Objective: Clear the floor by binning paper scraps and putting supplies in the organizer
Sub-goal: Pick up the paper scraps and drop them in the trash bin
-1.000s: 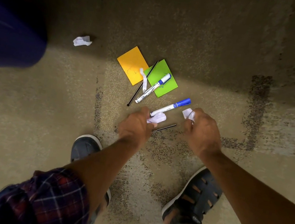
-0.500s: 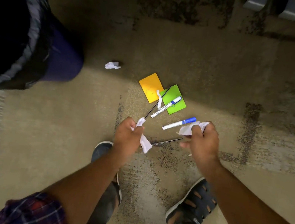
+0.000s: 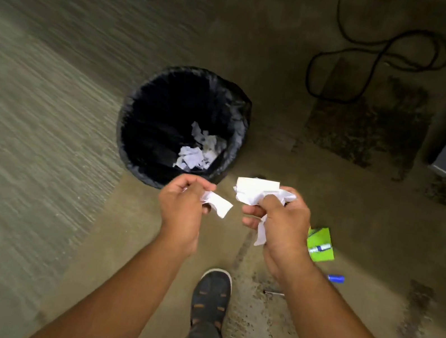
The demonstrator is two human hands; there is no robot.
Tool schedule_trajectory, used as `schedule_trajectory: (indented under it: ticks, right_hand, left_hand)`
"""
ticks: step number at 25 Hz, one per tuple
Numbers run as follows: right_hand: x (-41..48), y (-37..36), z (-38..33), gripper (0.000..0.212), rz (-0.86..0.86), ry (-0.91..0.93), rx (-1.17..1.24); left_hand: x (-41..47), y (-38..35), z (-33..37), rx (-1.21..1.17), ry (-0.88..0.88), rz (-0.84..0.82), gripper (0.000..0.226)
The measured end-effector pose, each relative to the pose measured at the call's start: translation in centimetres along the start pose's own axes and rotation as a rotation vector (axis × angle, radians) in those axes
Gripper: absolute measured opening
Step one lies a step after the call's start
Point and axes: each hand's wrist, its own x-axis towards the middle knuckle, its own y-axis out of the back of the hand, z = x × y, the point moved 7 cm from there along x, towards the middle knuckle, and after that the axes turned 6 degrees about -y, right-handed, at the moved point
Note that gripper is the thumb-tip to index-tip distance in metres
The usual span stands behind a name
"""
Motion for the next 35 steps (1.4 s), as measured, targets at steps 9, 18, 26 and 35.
schedule_trajectory:
  ticks: [9, 18, 26, 35]
  right_hand:
    - [1.5, -14.2, -0.8, 0.010, -0.005, -0.223, -0.063]
    - [2.4, -15.5, -1.8, 0.004, -0.036, -0.321, 0.018]
    - [2.0, -7.7, -4.8, 0.022, 0.056, -0.127, -0.102]
    - [7.7, 8.3, -0.2, 0.021, 0.255, -0.003, -0.362]
  left_hand:
    - [9.2, 5.1, 4.5, -0.133, 0.291, 0.180, 0.015]
    - [11.4, 6.9, 3.7, -0.247, 0.355, 0.211, 0.015]
    - [7.4, 4.4, 7.8, -0.001, -0.104, 0.116, 0.014]
    - [1.2, -5.4, -6.9, 0.497, -0.229, -0.340, 0.017]
